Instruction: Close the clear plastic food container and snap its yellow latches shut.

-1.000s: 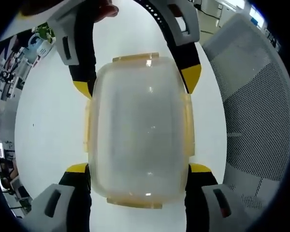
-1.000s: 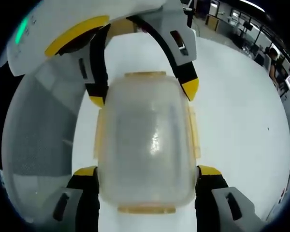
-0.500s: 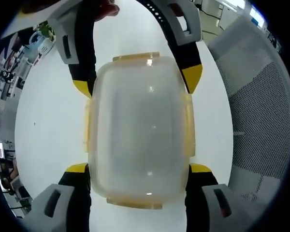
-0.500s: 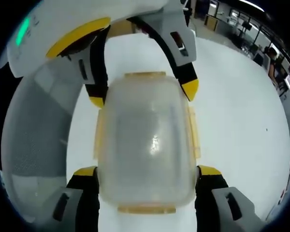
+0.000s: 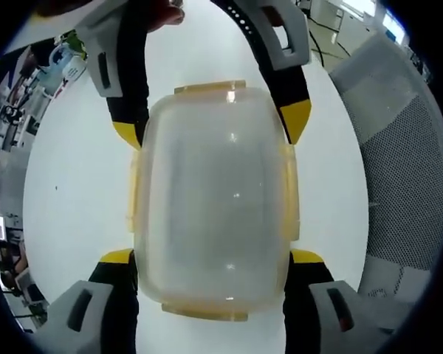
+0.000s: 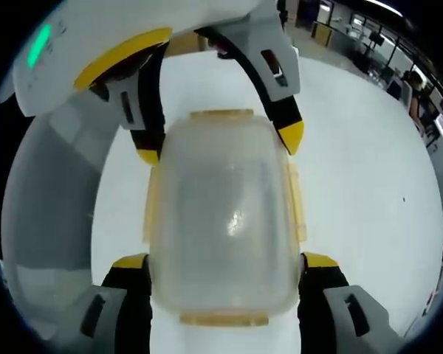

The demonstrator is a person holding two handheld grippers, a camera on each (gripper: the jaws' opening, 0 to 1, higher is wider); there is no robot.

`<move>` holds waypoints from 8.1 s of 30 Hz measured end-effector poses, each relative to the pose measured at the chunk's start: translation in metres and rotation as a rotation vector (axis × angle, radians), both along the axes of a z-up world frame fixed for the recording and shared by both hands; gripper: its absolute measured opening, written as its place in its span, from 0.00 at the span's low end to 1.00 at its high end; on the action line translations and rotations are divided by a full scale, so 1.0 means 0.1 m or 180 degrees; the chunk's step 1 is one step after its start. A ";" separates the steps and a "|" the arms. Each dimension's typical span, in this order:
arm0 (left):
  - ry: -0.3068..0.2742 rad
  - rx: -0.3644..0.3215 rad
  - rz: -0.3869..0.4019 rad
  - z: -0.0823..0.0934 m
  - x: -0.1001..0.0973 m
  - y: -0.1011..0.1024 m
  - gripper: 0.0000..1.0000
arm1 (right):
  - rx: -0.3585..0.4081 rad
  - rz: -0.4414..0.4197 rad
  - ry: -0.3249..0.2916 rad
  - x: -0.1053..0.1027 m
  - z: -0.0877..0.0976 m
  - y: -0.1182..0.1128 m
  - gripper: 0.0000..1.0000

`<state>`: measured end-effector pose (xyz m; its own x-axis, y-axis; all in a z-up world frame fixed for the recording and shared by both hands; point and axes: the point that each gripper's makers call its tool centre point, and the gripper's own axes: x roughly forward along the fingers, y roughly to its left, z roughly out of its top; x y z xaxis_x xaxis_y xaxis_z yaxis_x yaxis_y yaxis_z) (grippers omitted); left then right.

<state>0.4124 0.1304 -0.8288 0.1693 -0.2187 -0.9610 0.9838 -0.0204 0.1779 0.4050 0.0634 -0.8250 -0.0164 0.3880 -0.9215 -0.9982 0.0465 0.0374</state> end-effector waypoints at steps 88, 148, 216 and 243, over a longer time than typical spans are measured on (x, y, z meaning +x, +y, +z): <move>-0.0126 -0.0006 0.0146 0.05 0.42 0.33 0.93 | 0.0029 -0.0380 -0.0097 0.38 0.09 -0.40 0.92; 0.0054 -0.1716 0.2227 0.25 0.18 0.99 0.95 | 0.1419 -0.2066 -0.0267 0.23 0.47 -0.60 0.91; 0.0283 -0.3115 0.2978 0.37 -0.74 0.91 0.93 | 0.2150 -0.2789 -0.0394 -0.63 0.51 -0.67 0.89; 0.0370 -0.3223 0.2829 0.34 -1.22 0.66 0.92 | 0.2190 -0.2650 -0.0468 -1.16 0.49 -0.60 0.89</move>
